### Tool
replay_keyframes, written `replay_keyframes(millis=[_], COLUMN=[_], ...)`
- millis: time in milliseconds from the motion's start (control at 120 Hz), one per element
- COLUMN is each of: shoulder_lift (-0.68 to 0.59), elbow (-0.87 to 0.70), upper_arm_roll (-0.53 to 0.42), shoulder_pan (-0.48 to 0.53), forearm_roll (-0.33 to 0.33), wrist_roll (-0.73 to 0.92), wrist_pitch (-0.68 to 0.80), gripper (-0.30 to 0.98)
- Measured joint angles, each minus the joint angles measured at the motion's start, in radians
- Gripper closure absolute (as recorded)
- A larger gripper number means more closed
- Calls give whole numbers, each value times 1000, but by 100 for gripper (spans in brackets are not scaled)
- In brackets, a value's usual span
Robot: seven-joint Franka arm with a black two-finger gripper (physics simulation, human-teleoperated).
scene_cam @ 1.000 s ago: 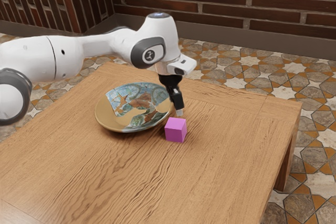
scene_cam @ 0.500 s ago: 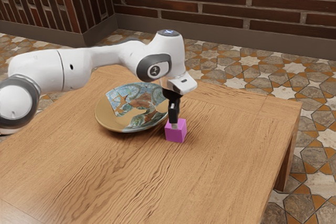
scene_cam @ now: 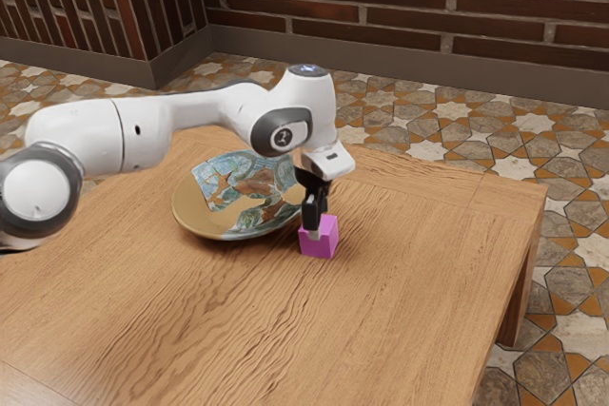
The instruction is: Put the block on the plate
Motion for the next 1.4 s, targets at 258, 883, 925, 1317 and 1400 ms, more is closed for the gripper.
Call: replay_keyframes(millis=[258,883,925,1317,1400], shoulder_lift=[24,34,33,-107,-200], elbow=[4,2,2,-19,-66], upper_arm_roll=[14,20,20,35,80], shoulder_pan=[-2,-9,-11,-48,-33], forearm_roll=[1,15,15,5,-17], wrist_roll=[27,31,30,20,15], wrist_pitch=[9,27,28,38,46], gripper=[0,32,32,32,31])
